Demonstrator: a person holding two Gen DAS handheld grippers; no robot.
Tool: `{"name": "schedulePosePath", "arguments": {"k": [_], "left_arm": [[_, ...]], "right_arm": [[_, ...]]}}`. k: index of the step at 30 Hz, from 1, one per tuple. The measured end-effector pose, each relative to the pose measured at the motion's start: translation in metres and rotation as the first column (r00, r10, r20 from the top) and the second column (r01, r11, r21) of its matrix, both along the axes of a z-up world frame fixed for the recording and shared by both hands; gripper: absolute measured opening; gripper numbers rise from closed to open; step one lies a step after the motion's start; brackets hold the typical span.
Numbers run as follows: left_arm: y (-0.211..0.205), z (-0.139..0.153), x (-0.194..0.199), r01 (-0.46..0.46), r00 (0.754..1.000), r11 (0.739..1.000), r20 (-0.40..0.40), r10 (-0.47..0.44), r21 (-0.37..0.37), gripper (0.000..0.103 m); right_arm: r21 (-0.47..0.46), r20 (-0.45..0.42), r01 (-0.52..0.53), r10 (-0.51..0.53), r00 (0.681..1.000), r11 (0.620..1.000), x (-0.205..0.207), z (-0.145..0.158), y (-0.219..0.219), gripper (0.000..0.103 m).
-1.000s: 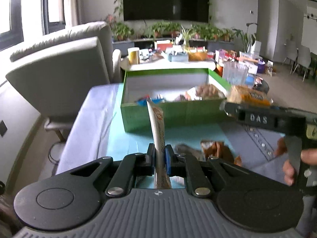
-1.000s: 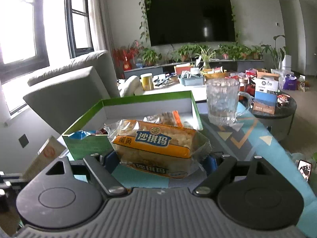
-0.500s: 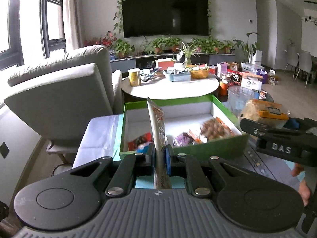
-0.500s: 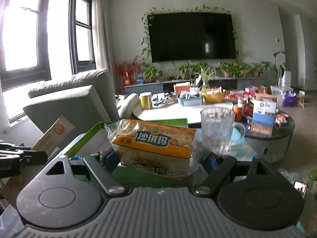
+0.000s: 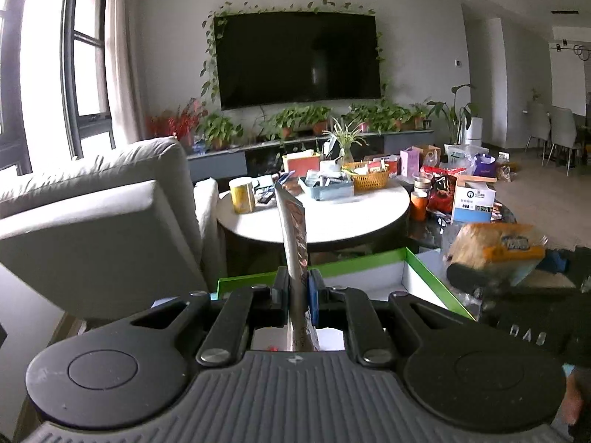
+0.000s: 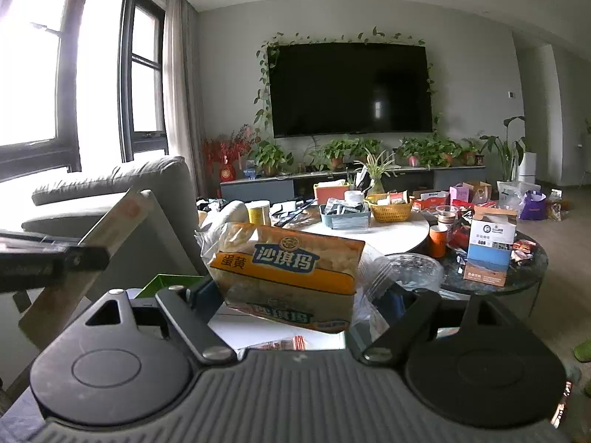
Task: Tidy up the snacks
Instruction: 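Carry both snacks into the green box and open both tools, then move both tools back over the remaining snacks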
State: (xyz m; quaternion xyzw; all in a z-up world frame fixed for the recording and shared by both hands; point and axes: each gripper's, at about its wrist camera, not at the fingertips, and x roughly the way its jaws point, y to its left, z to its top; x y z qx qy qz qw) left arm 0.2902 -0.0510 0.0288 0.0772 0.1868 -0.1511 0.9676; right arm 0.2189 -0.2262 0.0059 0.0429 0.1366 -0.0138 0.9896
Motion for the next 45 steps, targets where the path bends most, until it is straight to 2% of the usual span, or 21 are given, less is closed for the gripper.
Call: {"name": "schedulePosePath", "arguments": {"k": [3,10,14,15,16,18,23,28,35,41,45], "left_arm": [[-0.006,-0.012,0.015,0.009,1.0,1.0,-0.006,-0.009,0.006,0.01],[-0.007,-0.048,0.051,-0.009,0.995,1.0,-0.097,0.011,0.023,0.01],[-0.003,-0.064,0.061,-0.01,0.986,1.0,-0.166,0.012,0.017,0.016],[-0.001,-0.067,0.059,-0.01,0.985,1.0,-0.171,0.013,0.017,0.02],[0.0,-0.068,0.057,-0.008,0.986,1.0,-0.167,0.011,0.02,0.023],[0.002,-0.067,0.051,-0.005,0.989,0.999,-0.146,0.011,0.037,0.036],[0.007,-0.057,0.035,-0.011,0.994,0.998,-0.112,0.017,0.054,0.037],[0.012,-0.036,0.012,-0.018,0.997,0.999,-0.078,0.021,0.037,0.037],[0.019,0.007,-0.043,-0.023,0.999,1.0,0.023,0.024,-0.01,0.042],[0.021,0.041,-0.1,0.011,0.992,0.999,0.128,-0.006,-0.033,0.048],[0.023,0.059,-0.127,0.022,0.988,0.997,0.154,-0.011,-0.068,0.048]], "right_arm": [[0.0,-0.009,-0.004,0.004,1.0,1.0,0.014,-0.006,0.002,0.061],[-0.008,-0.058,-0.029,0.029,0.998,1.0,0.04,-0.016,0.008,0.061],[-0.016,-0.124,-0.045,0.043,0.991,0.999,0.052,-0.027,0.011,0.061],[-0.019,-0.148,-0.052,0.049,0.988,0.998,0.054,-0.03,0.013,0.061],[-0.023,-0.166,-0.05,0.046,0.985,0.998,0.054,-0.034,0.014,0.061],[-0.03,-0.18,-0.036,0.03,0.983,0.999,0.051,-0.038,0.015,0.061],[-0.005,-0.172,-0.02,0.019,0.985,1.0,0.038,-0.032,0.013,0.062],[-0.015,-0.14,0.003,-0.005,0.99,1.0,0.024,-0.011,0.01,0.062],[-0.026,-0.012,0.071,-0.071,0.997,0.997,-0.032,0.053,-0.007,0.062],[0.047,0.108,0.168,-0.173,0.979,0.985,-0.091,0.11,-0.033,0.062],[0.07,0.172,0.206,-0.215,0.961,0.976,-0.123,0.147,-0.044,0.062]]}}
